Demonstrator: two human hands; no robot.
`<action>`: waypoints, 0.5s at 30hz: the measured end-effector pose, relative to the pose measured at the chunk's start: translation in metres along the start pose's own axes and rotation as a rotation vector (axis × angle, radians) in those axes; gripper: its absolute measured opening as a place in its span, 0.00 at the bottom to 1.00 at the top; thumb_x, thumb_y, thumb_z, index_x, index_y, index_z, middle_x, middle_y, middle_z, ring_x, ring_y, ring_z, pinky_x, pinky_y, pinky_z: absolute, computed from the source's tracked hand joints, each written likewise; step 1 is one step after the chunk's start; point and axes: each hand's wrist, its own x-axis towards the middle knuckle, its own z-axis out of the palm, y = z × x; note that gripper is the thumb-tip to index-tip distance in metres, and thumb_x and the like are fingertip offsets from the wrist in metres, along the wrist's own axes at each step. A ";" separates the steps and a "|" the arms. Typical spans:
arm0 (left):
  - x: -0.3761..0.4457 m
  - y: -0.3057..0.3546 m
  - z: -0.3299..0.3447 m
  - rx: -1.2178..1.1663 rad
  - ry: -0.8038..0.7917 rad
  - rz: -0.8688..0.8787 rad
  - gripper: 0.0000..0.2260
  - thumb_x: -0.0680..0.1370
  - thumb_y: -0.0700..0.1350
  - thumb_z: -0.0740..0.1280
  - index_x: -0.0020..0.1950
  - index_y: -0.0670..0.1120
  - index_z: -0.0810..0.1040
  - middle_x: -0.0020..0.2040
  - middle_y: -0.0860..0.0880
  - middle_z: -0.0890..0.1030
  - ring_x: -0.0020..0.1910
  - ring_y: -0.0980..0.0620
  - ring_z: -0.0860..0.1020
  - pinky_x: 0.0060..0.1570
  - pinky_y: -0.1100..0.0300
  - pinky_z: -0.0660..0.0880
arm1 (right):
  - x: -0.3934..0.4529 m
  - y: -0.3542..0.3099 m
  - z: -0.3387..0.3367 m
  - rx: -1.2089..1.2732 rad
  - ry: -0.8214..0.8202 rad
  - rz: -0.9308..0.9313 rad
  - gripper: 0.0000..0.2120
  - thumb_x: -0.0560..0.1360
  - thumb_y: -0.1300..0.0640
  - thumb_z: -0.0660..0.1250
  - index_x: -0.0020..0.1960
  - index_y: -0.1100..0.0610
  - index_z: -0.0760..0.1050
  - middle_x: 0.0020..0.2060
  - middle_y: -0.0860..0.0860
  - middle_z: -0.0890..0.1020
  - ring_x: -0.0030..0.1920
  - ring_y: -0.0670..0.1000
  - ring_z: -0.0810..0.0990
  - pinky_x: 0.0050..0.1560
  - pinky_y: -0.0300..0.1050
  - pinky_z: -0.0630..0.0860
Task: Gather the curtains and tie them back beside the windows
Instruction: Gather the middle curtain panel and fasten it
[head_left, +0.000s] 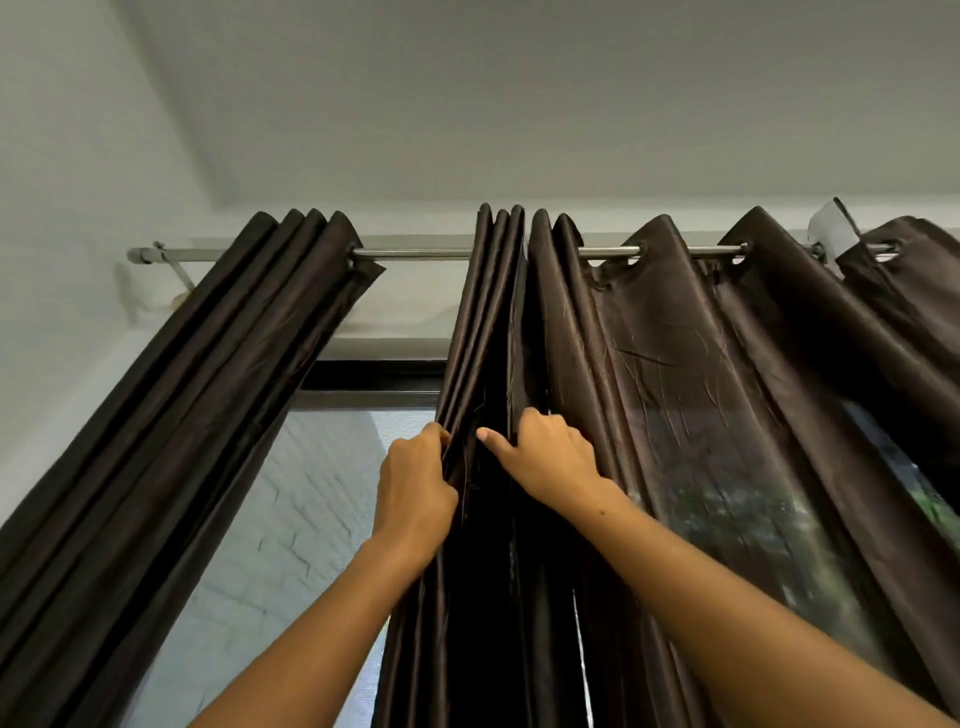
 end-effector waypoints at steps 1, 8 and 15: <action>0.001 -0.004 0.000 0.017 -0.007 0.006 0.16 0.71 0.32 0.65 0.57 0.45 0.75 0.47 0.44 0.79 0.44 0.46 0.78 0.42 0.55 0.77 | 0.005 -0.005 0.006 0.046 -0.047 0.058 0.28 0.77 0.41 0.62 0.64 0.64 0.67 0.58 0.58 0.76 0.58 0.60 0.76 0.49 0.50 0.72; 0.001 -0.022 -0.005 -0.006 -0.082 0.035 0.18 0.70 0.28 0.62 0.57 0.42 0.76 0.48 0.44 0.80 0.47 0.46 0.79 0.46 0.52 0.78 | 0.037 -0.034 0.028 0.135 -0.065 0.045 0.37 0.73 0.66 0.65 0.77 0.56 0.53 0.63 0.60 0.75 0.61 0.62 0.75 0.53 0.52 0.76; 0.011 -0.084 -0.066 0.036 0.056 0.111 0.21 0.67 0.27 0.61 0.57 0.41 0.79 0.45 0.41 0.82 0.46 0.43 0.79 0.39 0.57 0.73 | 0.055 -0.116 0.059 0.327 -0.083 -0.109 0.37 0.68 0.67 0.65 0.75 0.50 0.61 0.61 0.54 0.79 0.63 0.57 0.76 0.56 0.57 0.78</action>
